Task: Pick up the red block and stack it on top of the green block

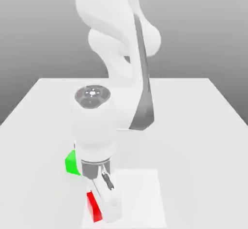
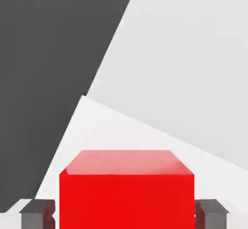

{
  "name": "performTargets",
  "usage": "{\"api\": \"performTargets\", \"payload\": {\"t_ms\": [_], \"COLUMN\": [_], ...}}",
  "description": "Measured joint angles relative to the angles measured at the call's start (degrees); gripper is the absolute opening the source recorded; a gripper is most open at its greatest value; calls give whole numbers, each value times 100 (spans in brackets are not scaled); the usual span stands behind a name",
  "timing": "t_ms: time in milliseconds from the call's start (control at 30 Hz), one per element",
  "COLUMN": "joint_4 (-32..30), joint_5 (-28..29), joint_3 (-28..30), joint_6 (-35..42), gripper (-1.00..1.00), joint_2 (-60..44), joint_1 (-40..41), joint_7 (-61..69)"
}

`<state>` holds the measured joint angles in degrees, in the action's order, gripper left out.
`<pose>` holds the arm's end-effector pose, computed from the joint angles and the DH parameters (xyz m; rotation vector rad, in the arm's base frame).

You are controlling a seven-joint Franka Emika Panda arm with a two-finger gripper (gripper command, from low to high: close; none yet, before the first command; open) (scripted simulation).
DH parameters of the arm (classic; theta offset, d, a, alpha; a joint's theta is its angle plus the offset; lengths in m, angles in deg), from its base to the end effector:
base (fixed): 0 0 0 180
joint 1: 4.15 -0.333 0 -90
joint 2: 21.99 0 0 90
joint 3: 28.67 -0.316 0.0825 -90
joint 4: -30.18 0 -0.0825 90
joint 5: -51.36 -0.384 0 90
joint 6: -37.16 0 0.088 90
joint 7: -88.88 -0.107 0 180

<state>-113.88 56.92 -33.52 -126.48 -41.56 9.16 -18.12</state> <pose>0.4552 -0.0594 0.1516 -1.7913 2.5777 -0.0016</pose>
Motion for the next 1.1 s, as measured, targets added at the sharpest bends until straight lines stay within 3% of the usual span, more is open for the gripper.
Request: {"api": "performTargets", "payload": {"t_ms": [100,267,700,967,1000,1100], "joint_4": [5,-144,-2471,-2620,-2613,-2613], "joint_5": [14,-261,-431,-444,-500,-500], "joint_3": [19,-125,633,728,725,725], "joint_6": [-30,710,1032,-305,-491,-492], "gripper": [-100,-100,-100,-100,100,100], "joint_2": [-38,855,3505,2322,2129,2129], "joint_1": [-16,79,1121,1201,1176,1174], "joint_7": [-19,189,917,983,1022,1022]}}
